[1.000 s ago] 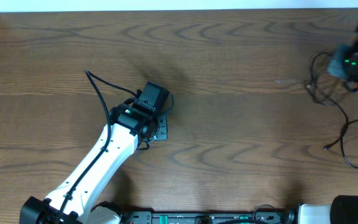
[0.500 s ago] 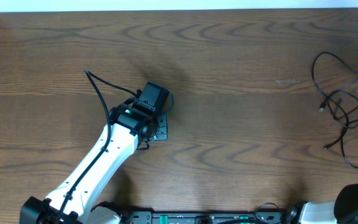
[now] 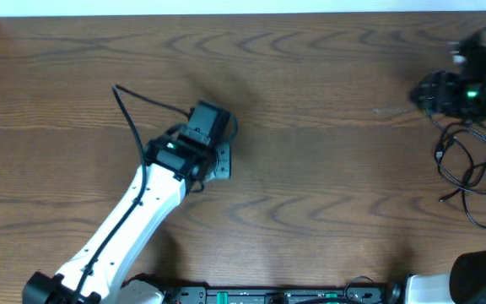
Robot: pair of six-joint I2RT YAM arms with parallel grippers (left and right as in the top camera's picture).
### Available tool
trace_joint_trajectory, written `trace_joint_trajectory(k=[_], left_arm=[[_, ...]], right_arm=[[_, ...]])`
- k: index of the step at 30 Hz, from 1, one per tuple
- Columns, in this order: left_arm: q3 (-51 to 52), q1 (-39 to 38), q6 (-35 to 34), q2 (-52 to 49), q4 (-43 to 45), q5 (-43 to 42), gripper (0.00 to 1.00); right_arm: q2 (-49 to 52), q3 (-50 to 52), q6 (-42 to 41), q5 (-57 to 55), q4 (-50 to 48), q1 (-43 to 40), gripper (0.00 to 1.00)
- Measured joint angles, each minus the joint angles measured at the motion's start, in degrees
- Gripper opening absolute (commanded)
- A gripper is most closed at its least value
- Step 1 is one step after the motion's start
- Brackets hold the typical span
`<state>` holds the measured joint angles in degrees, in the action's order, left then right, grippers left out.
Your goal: Untangle cables
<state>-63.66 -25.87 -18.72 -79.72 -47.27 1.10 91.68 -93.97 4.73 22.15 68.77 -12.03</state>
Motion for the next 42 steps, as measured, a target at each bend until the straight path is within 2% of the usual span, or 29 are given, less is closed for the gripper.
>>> trace_joint_trajectory(k=[4, 9, 11, 14, 16, 19, 20, 22, 24, 27, 32, 37, 42], left_arm=[[-4.20, 2.40, 1.27, 0.07, -2.82, 0.33, 0.86], [-4.20, 8.66, 1.92, 0.07, -12.55, 0.09, 0.88], [-4.20, 12.17, 2.05, 0.07, -17.73, -1.33, 0.88], [-4.20, 15.45, 2.27, 0.07, -22.69, -2.16, 0.88], [-4.09, 16.87, 2.86, 0.50, -26.16, -2.49, 0.88], [-3.10, 17.42, 3.69, 3.08, -25.73, -2.54, 0.88], [-1.40, 17.42, 3.96, 5.97, -24.24, -2.51, 0.88], [0.79, 17.40, 4.13, 11.52, -23.26, -2.56, 0.88], [4.39, 17.42, 4.72, 18.34, -17.88, -2.71, 0.88], [9.88, 17.42, 5.27, 32.63, -12.96, -2.84, 0.88], [12.02, 17.42, 5.27, 48.43, -12.07, -2.93, 0.88], [12.07, 17.42, 5.25, 58.14, -12.83, -2.93, 0.88], [12.17, 17.42, 5.25, 61.07, -14.47, -2.93, 0.88]], right_arm=[[0.07, 3.21, 0.90, -6.97, -0.50, 9.81, 0.83], [0.17, 12.79, -2.56, -11.98, -1.97, 15.04, 0.86], [0.22, 16.44, -3.34, -12.63, -2.32, 16.59, 0.86], [0.20, 20.92, -4.37, -12.70, -2.49, 17.94, 0.99], [-0.79, 24.28, -5.60, -12.55, -4.52, 18.12, 0.99], [-4.48, 28.48, -6.34, -12.61, -7.37, 18.12, 0.99], [-10.25, 32.26, -6.93, -12.59, -10.23, 18.12, 0.99], [-15.61, 34.84, -7.34, -12.70, -12.63, 18.16, 0.99], [-22.18, 37.83, -7.72, -12.96, -15.45, 18.18, 0.99], [-33.20, 42.71, -8.09, -13.18, -18.36, 18.16, 0.99], [-46.21, 45.86, -8.24, -13.90, -18.80, 18.16, 0.99], [-54.58, 46.10, -8.24, -14.10, -18.71, 18.16, 0.99], [-55.54, 46.14, -8.24, -14.10, -18.69, 18.16, 0.99]])
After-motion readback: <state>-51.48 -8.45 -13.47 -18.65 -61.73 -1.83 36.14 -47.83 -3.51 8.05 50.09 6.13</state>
